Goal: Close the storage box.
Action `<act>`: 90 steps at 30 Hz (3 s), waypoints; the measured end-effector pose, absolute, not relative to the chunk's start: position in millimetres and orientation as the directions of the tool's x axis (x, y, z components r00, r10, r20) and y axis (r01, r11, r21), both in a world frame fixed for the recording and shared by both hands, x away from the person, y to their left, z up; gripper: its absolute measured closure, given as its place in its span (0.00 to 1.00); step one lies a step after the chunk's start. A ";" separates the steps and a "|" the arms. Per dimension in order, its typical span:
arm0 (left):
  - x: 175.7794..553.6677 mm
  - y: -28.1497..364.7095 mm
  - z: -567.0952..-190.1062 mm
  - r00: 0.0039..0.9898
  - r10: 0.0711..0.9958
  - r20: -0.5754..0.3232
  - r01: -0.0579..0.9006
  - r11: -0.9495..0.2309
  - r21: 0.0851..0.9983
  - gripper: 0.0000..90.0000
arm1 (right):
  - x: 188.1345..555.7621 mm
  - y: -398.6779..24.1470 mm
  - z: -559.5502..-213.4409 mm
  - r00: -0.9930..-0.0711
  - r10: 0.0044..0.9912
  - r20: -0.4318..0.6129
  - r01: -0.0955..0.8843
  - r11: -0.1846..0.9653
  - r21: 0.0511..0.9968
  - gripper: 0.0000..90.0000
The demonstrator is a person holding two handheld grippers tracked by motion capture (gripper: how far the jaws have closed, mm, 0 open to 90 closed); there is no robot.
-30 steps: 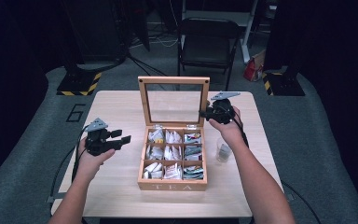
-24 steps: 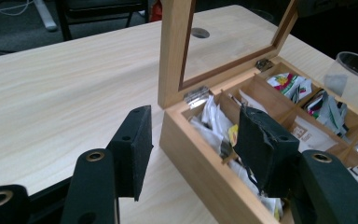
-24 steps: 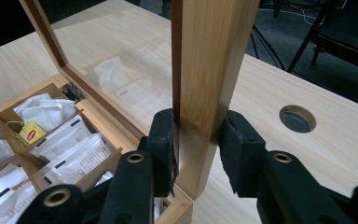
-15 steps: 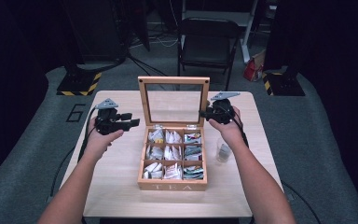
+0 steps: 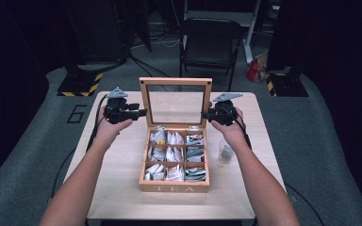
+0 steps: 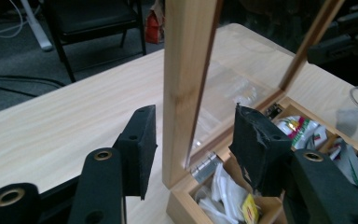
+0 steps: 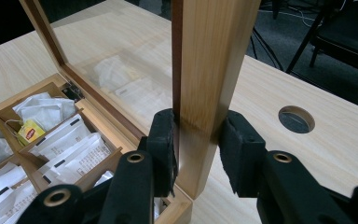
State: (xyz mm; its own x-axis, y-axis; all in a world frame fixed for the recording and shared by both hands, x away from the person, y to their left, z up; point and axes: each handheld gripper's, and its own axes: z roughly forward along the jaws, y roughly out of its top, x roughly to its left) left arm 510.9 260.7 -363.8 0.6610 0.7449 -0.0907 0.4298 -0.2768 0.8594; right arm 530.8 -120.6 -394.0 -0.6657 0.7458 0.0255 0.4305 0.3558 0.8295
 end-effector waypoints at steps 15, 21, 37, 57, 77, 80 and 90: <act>519.8 246.2 -359.5 0.643 0.762 -0.082 0.419 -0.260 0.870 0.65 | 528.7 -121.1 -394.4 -0.670 0.742 0.025 0.426 0.357 0.832 0.73; 519.8 245.8 -359.6 0.637 0.767 -0.080 0.421 -0.259 0.869 0.66 | 528.9 -121.6 -394.4 -0.667 0.744 0.042 0.436 0.343 0.832 0.70; 518.3 246.2 -359.7 0.622 0.779 -0.079 0.424 -0.250 0.870 0.72 | 521.0 -121.1 -381.4 -0.664 0.748 0.024 0.401 0.329 0.855 0.61; 497.3 249.9 -351.9 0.651 0.756 -0.072 0.400 -0.261 0.878 0.71 | 500.3 -125.5 -341.0 -0.672 0.740 0.027 0.356 0.290 0.888 0.69; 455.2 253.4 -329.5 0.689 0.723 -0.044 0.366 -0.294 0.883 0.68 | 463.7 -132.4 -333.3 -0.716 0.697 0.040 0.338 0.295 0.894 0.66; 449.8 254.1 -327.9 0.692 0.720 -0.053 0.362 -0.282 0.888 0.68 | 459.2 -133.0 -332.0 -0.722 0.692 0.034 0.330 0.301 0.895 0.65; 430.5 255.4 -324.7 0.708 0.706 -0.035 0.347 -0.303 0.887 0.67 | 440.8 -135.7 -329.9 -0.740 0.671 0.032 0.314 0.304 0.900 0.63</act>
State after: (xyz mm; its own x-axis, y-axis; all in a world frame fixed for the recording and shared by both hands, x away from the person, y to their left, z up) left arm 430.5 255.4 -324.7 0.7078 0.7055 -0.0355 0.3469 -0.3034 0.8875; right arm 440.8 -135.7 -329.9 -0.7403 0.6715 0.0315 0.3137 0.3037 0.8996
